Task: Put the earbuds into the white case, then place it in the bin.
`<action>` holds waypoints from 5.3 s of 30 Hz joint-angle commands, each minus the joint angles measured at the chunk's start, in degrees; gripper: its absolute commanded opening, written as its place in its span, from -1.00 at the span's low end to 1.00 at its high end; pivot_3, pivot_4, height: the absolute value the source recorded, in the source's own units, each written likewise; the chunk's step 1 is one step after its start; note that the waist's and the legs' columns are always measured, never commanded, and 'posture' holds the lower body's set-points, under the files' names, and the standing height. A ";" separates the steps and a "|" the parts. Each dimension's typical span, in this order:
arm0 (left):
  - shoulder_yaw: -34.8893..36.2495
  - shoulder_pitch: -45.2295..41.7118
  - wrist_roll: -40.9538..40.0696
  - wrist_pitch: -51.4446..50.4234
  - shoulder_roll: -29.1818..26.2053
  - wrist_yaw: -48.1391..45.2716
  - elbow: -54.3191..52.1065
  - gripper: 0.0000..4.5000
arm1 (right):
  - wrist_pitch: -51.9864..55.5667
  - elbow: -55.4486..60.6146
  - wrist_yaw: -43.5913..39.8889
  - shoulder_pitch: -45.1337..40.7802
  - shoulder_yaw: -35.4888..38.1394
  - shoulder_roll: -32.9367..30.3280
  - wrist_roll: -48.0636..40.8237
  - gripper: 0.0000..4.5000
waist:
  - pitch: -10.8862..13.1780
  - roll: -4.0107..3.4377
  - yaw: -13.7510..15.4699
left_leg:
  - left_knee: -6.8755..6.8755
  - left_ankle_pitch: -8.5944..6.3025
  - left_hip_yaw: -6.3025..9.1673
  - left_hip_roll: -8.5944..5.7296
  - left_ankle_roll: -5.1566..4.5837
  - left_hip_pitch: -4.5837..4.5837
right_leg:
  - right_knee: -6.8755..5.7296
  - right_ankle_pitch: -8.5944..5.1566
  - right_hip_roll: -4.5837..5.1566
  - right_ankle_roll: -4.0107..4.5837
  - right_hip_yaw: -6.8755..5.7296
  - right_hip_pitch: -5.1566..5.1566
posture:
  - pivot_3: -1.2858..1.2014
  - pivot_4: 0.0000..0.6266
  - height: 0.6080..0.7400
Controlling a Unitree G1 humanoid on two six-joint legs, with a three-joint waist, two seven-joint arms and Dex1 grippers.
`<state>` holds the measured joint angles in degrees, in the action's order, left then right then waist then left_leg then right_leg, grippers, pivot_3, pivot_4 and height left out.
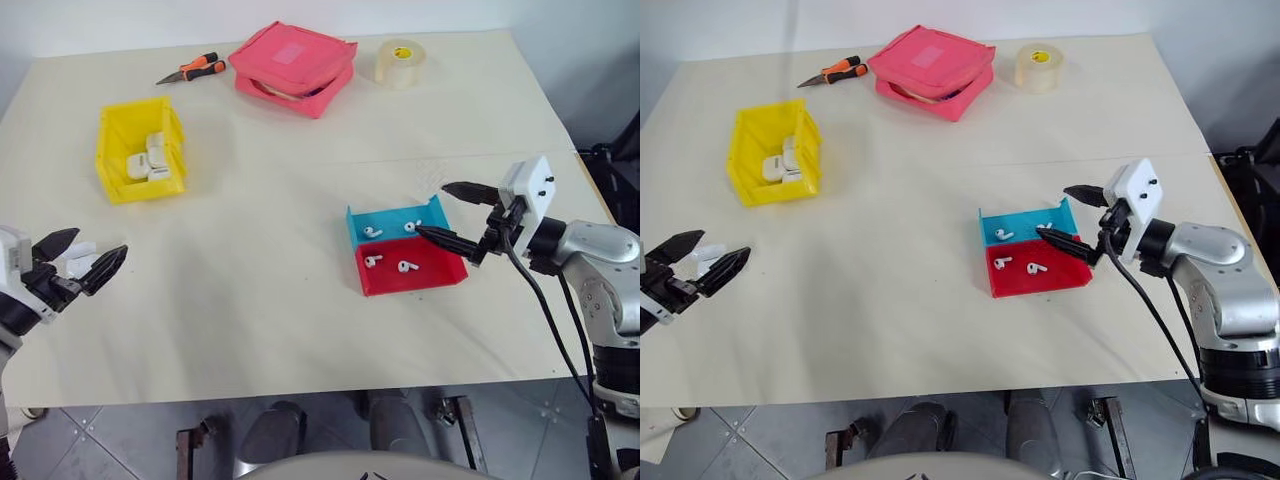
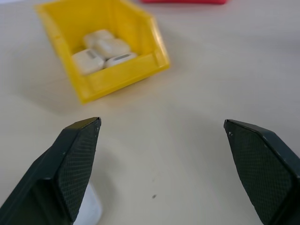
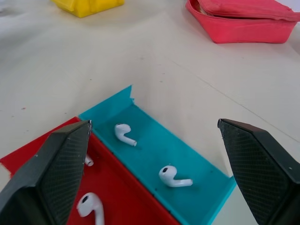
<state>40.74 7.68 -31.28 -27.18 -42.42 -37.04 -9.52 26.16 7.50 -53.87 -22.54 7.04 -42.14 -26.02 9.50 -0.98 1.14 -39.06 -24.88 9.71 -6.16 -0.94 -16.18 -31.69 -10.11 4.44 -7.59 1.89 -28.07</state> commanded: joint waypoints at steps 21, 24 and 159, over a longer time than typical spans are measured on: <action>20.31 24.71 -4.24 -15.69 3.86 3.36 -11.99 0.99 | -13.27 -11.79 -18.26 -11.75 -4.19 3.82 -0.47 1.00 | 0.02 0.11 0.17 | -0.01 -0.09 -0.32 0.03 -0.12 -0.19 | -0.13 0.01 -0.02 0.01 0.21 -0.36 | 0.03 -0.52 1.00; 19.94 25.06 -4.17 -16.97 3.46 3.73 -13.01 0.99 | -13.26 -12.36 -18.34 -12.45 -4.45 4.26 -0.02 1.00 | 0.02 0.11 0.16 | -0.01 -0.10 -0.33 0.07 -0.09 -0.18 | -0.14 0.01 -0.02 0.02 0.21 -0.37 | 0.03 -0.52 1.00; -33.75 -34.29 -3.97 25.29 19.02 -45.15 18.17 0.23 | 19.62 34.23 10.39 22.32 8.95 -6.79 -2.64 1.00 | -0.13 0.28 0.44 | -1.29 -0.48 -1.71 0.07 -0.45 -0.23 | -0.23 0.90 0.53 0.54 -1.61 -0.44 | 0.03 -0.52 1.00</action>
<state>6.44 -27.16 -33.70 -2.00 -22.75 -82.03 11.25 45.37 39.32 -44.26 0.33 15.11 -48.18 -27.97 9.37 -0.70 1.58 -40.35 -25.37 7.99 -6.09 -1.39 -16.40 -31.92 -9.21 4.97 -7.05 0.29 -28.50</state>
